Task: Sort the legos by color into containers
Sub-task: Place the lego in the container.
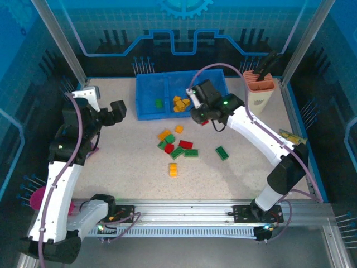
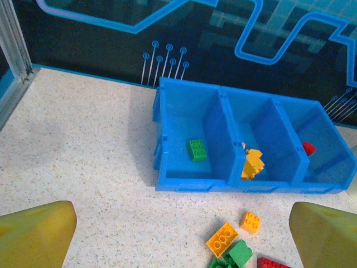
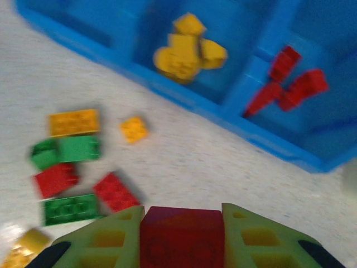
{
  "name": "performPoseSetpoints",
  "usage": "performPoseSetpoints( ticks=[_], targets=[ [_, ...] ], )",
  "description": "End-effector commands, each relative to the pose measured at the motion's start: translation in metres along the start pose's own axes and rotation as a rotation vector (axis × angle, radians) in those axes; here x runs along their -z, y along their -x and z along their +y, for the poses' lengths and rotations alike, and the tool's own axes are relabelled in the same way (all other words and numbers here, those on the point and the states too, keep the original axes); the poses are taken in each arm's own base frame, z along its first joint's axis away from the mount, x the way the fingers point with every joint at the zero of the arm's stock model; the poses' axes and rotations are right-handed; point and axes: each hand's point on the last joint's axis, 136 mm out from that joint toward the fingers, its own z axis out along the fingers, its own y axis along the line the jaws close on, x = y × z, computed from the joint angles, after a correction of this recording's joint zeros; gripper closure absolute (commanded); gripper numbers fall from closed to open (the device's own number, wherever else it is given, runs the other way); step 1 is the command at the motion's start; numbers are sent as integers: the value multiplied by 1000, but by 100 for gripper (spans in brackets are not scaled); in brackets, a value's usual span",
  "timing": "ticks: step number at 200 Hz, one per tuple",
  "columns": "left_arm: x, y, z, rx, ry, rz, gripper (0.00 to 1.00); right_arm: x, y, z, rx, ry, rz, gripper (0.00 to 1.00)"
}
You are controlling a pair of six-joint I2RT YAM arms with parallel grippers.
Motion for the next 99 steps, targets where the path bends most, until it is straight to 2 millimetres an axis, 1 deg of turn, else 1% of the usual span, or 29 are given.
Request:
performPoseSetpoints(
  ticks=[1,26,47,74,99],
  targets=[
    [-14,-23,-3,32,-22,140,2,-29,3,-34,13,-43,-4,75],
    [-27,-59,-6,68,-16,274,1,-62,18,-68,-42,-34,-11,75],
    [-35,-90,-9,30,32,357,1,-98,29,-91,-65,-29,-4,75],
    [-48,-142,-32,-11,42,508,3,-140,41,-113,-91,-21,4,75],
    [-63,-188,-48,-56,83,617,12,-169,51,-132,-118,-26,0,75]
  ],
)
